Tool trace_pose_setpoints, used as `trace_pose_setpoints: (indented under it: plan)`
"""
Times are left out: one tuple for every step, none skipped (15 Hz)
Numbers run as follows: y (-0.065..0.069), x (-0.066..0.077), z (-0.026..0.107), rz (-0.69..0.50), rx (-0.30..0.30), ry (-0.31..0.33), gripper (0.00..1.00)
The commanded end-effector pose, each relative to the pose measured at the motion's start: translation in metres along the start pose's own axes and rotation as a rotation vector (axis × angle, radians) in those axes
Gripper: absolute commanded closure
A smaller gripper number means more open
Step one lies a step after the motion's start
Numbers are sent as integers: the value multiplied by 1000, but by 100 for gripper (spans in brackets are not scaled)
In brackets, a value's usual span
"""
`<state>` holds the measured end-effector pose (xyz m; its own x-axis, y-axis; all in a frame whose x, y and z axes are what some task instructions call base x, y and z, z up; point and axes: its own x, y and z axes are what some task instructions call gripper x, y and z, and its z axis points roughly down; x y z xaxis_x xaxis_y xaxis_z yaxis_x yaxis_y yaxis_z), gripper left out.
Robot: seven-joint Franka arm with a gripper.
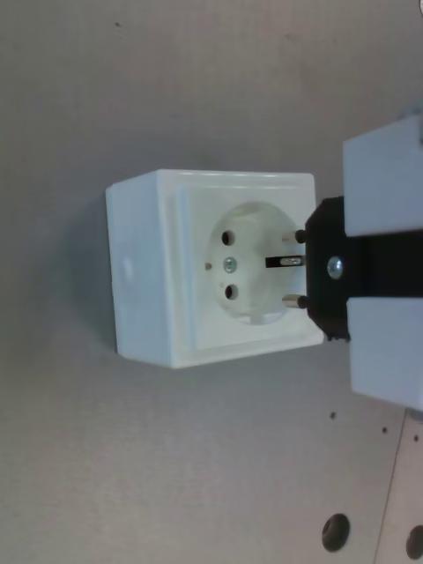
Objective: Move above the white socket
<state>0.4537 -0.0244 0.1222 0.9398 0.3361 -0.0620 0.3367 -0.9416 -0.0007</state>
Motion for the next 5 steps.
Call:
trace_pose_setpoints:
  plan:
    - [3, -7, 10, -55, -40, 101, 100]
    - [3, -8, 11, -54, -41, 101, 100]
    - [3, -8, 13, -53, -41, 102, 100]
    - [3, -9, 14, -54, -42, 103, 100]
    - [3, -9, 15, -52, -43, 105, 100]
